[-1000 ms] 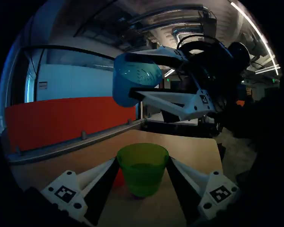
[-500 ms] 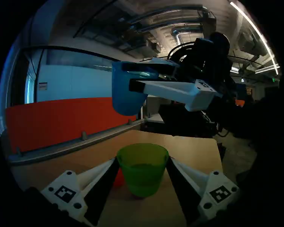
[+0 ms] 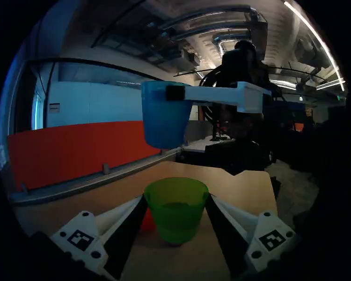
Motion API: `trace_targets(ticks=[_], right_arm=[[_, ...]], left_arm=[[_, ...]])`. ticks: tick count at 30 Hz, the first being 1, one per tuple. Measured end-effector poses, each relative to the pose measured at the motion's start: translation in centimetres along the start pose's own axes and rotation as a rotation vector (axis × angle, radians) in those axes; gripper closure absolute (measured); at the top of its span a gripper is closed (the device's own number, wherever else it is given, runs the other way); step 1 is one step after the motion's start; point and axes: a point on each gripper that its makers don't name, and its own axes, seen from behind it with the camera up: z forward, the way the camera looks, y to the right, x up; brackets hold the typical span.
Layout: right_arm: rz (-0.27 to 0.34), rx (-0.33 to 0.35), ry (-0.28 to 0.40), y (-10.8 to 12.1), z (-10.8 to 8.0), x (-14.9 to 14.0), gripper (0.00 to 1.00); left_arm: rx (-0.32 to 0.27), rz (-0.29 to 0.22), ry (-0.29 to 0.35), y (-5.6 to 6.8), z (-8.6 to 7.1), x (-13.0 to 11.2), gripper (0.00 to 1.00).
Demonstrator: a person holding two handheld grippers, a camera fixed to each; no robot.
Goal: Pour water
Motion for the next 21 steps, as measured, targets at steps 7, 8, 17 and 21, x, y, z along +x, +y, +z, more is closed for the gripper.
trace_targets(ticks=[7,8,17,21], right_arm=[[0.013,-0.006,-0.011,0.3,-0.4,-0.7,0.08],[0.009,-0.008,-0.014,0.4,-0.4,-0.9,0.08],[0.008,-0.035,-0.031,1.2,-1.9,-2.2,0.08],[0.013,-0.054,-0.037,2.0,-2.9,-2.8,0.08]], left_arm=[[0.011,0.004,-0.006,-0.4,0.0,-0.2,0.14],[0.015,0.005,-0.008,-0.5,-0.1,-0.3,0.14],[0.05,-0.003,-0.021,-1.7,-0.5,-0.9,0.14],[0.065,-0.003,-0.023,-2.2,-0.9,-1.0,0.14]])
